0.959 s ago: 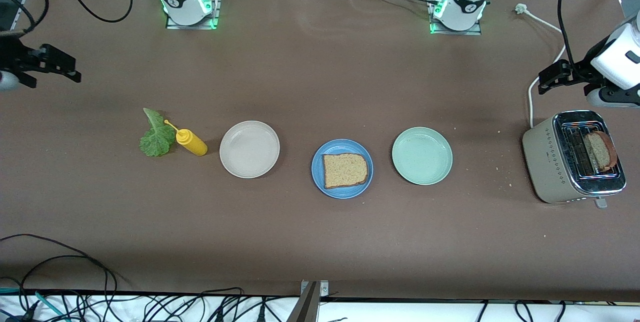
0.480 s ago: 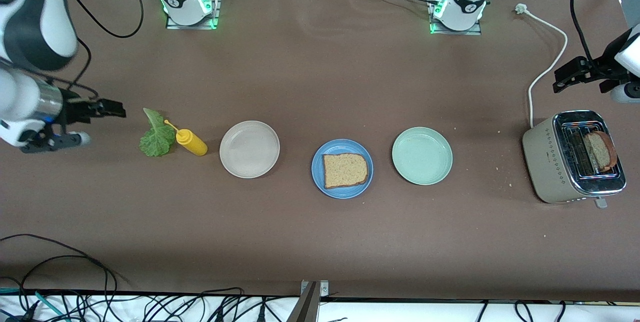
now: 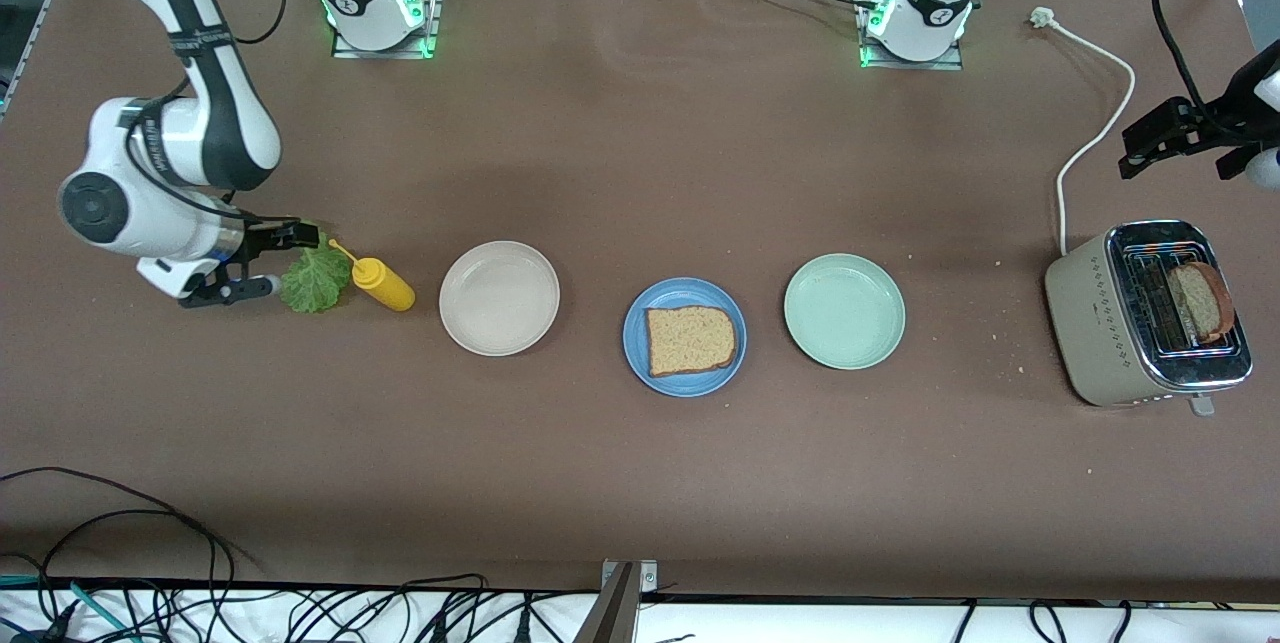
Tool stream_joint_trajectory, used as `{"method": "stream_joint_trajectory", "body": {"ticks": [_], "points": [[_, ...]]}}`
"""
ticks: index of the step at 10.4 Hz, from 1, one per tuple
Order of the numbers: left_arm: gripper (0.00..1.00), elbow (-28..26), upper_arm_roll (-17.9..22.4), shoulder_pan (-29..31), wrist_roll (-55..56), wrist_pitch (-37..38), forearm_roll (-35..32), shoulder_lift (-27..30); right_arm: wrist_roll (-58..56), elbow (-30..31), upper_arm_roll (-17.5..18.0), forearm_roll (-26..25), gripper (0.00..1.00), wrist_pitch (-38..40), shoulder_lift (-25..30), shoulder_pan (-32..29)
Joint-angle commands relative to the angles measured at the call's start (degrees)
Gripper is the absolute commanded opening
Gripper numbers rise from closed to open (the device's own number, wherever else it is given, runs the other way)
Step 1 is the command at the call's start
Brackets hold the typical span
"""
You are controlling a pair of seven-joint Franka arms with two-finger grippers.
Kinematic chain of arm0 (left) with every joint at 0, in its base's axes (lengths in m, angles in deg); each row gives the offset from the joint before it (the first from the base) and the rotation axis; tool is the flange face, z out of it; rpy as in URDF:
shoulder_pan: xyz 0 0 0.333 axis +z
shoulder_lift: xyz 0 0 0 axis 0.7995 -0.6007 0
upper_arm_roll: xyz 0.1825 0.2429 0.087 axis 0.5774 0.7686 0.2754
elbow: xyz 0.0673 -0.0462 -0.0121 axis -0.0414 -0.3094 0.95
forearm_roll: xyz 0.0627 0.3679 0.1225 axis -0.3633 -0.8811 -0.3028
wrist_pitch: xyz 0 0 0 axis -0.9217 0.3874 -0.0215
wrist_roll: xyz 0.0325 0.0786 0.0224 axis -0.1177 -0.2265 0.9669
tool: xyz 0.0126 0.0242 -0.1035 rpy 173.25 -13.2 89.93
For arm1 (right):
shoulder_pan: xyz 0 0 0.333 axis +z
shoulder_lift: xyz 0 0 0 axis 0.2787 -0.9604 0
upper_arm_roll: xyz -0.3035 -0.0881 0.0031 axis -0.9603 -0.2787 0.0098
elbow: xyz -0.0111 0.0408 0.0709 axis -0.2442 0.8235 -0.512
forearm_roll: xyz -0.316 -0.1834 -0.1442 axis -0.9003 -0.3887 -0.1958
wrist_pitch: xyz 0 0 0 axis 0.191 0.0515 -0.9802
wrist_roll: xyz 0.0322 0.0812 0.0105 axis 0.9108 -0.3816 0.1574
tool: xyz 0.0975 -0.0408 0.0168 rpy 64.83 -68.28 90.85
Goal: Make sandwich in blue plate with both arms
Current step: 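Reach the right gripper down to the green lettuce leaf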
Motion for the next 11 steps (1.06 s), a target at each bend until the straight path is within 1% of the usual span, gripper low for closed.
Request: {"method": "stream_joint_trajectory", "body": {"ticks": [1,3,4,5,6,7,9,10,11], "points": [[1.00,1.12,0.06,0.28,0.53,1.16,-1.19,-0.18,-1.17,8.00,-1.99,-3.34,1.00,-6.61,-0.93,-0.40],[1.00,1.12,-0.11,0.19,0.62,1.16,-1.19,-0.18,-2.30,8.10,-2.16,-3.26,0.98,-9.24,-3.74,-0.57],[1.00,1.12,-0.11,0.28,0.62,1.16,-1.10,-0.09,-2.31,7.84,-2.25,-3.26,0.59,-10.38,-3.75,-0.57],[1.00,1.12,0.06,0.28,0.53,1.16,-1.19,-0.09,-2.31,7.49,-2.25,-3.17,0.29,-10.48,-4.53,-0.57],[1.00,1.12,0.06,0.28,0.53,1.16,-1.10,-0.09,-2.31,7.05,-2.25,-3.17,0.02,-10.05,-4.54,-0.57],[1.00,1.12,-0.11,0.28,0.53,1.16,-1.10,-0.09,-2.22,6.78,-2.25,-3.17,0.00,-9.78,-4.46,-0.57],[1.00,1.12,-0.02,0.28,0.18,1.16,-1.10,-0.09,-2.40,5.47,-2.25,-3.17,0.00,-9.69,-4.37,-0.66],[1.00,1.03,0.06,0.28,0.09,1.16,-1.10,-0.09,-2.40,4.68,-2.25,-3.17,0.00,-8.56,-3.84,-0.66],[1.00,1.03,0.06,0.28,0.09,1.16,-1.19,-0.17,-2.31,2.23,-2.25,-2.99,0.00,-5.07,-3.58,-0.66]]}}
